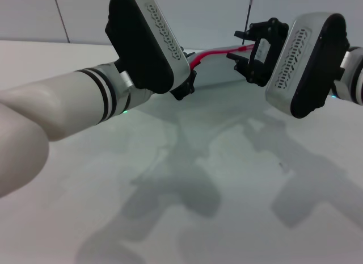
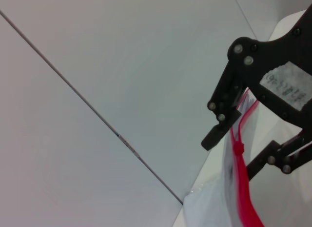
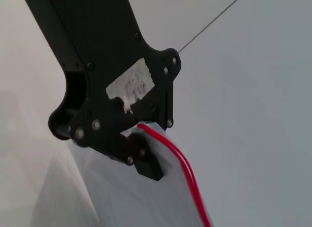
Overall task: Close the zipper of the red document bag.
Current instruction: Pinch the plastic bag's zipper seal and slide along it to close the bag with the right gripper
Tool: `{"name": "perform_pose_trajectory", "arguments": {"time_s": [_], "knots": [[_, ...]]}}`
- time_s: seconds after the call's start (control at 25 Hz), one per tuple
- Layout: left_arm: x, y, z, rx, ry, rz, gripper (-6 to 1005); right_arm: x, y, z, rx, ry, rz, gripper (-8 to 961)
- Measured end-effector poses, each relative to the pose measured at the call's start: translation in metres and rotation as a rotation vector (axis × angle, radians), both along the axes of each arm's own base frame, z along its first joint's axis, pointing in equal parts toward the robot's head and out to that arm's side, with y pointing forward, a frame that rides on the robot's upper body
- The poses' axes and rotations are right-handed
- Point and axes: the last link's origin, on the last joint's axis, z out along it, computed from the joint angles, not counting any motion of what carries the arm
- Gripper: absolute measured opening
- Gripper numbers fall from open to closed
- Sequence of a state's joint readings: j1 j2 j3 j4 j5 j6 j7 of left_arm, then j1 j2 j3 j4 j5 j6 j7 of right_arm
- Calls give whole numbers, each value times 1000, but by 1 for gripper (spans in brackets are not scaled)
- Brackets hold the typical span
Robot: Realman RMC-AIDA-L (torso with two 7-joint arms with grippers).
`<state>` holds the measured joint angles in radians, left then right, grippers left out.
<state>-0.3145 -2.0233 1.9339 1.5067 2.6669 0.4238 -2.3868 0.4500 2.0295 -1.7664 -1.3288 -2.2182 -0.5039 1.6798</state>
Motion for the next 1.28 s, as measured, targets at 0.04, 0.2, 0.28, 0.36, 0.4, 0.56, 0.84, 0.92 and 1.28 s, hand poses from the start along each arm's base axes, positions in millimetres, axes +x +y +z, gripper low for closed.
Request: {"name": "perform_pose_trajectory", "arguments": {"time_s": [0.04, 0.2, 0.28, 0.36, 0.4, 0.56, 0.84, 0.92, 1.28], "knots": [[0, 0, 0, 1, -1, 1, 55, 0, 0, 0, 0, 0, 0, 446], [-2, 2, 2, 6, -1, 8, 55, 0, 0, 0, 0, 1, -1, 387], [-3, 2, 2, 7, -2, 8, 55, 0, 0, 0, 0, 1, 0, 358], [-3, 2, 2, 8, -2, 9, 55, 0, 0, 0, 0, 1, 0, 264], [-3, 2, 2, 8, -2, 9, 55, -1, 0, 0, 0, 2, 0, 217], [-3, 2, 2, 7, -1, 9, 56, -2, 0, -1, -4, 2, 2, 195], [-3, 2, 1, 6, 1, 8, 56, -4, -1, -3, -9, 1, 8, 188], [-3, 2, 1, 5, 2, 7, 56, -5, 0, -3, -12, 0, 9, 188], [-2, 1, 0, 4, 2, 4, 56, -1, 3, -8, -26, -14, -3, 182]]}}
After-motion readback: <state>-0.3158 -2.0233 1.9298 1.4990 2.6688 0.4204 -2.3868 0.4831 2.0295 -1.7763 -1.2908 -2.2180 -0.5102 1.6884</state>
